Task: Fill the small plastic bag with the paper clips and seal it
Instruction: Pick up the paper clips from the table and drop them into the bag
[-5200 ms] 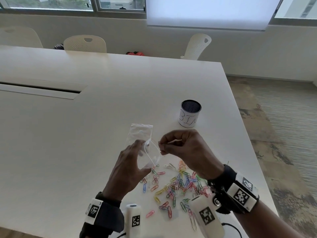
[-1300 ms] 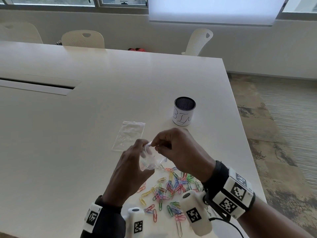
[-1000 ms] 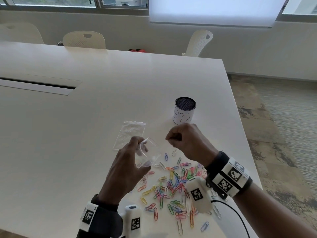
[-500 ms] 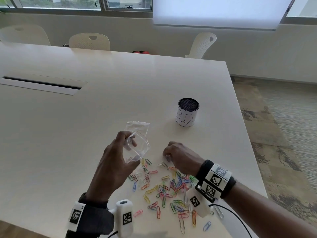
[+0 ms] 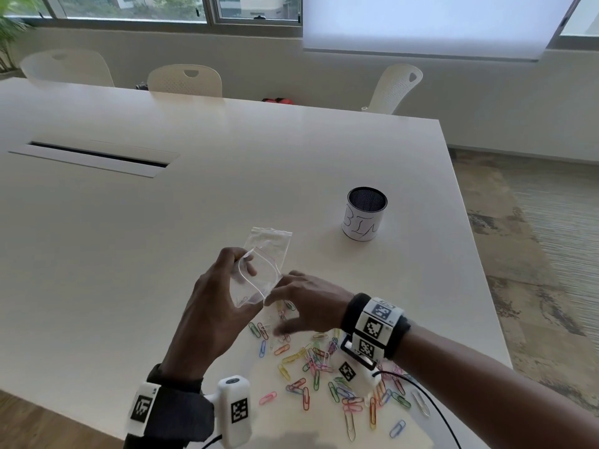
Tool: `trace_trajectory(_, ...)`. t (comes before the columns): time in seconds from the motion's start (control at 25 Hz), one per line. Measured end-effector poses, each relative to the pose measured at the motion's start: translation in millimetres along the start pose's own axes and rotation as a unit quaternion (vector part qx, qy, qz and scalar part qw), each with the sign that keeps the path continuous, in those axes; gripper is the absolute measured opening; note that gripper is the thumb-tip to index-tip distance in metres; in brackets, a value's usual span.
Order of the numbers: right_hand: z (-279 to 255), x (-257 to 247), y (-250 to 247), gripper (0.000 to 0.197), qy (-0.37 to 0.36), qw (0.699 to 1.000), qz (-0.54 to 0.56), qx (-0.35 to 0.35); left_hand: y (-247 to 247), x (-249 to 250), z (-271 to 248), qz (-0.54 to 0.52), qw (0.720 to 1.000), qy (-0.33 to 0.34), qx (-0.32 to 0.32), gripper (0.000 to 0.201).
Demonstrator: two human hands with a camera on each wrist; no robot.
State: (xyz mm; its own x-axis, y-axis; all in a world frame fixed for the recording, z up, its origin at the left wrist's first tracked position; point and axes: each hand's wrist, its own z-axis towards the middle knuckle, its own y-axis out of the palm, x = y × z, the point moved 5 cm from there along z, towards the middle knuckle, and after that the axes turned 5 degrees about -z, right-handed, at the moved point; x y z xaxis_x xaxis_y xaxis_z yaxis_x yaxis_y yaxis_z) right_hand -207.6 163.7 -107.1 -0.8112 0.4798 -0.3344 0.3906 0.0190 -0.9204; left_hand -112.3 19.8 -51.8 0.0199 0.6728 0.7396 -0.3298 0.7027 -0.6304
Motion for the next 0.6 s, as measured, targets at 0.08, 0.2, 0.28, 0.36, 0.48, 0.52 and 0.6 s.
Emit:
trace_trajectory(0.08, -2, -4, 9, 0.049, -0.021, 0.999, -0.037, -0.007, -1, -1, -1, 0.002, 1.000, 0.001, 0.004, 0.053)
trace_trajectory(0.2, -7, -5, 15, 0.022, -0.031, 0.999, -0.040, 0.014, -1, -3, -3, 0.005, 1.000, -0.001, 0.005, 0.054)
trace_trajectory(0.28, -12, 0, 11, 0.012, -0.024, 0.999, -0.034, 0.023, 0, -4, -3, 0.005, 1.000, 0.000, 0.002, 0.054)
trace_trajectory(0.36, -20, 7, 6, 0.015, -0.014, 0.999, -0.039, 0.018, 1, -3, -3, 0.001, 1.000, 0.005, 0.001, 0.054)
trace_trajectory(0.48, -31, 17, 6, 0.044, -0.010, 0.997, -0.077, -0.014, 2, -2, -3, -0.001, 1.000, 0.011, 0.000, 0.054)
trace_trajectory(0.52, -34, 18, 7, 0.048, -0.005, 0.997, -0.080, -0.020, 3, -1, -3, -0.001, 1.000, 0.011, -0.001, 0.054)
trace_trajectory(0.6, -39, 19, 11, 0.043, -0.005, 0.998, -0.067, -0.003, 6, -1, -2, 0.000, 1.000, 0.014, -0.005, 0.055)
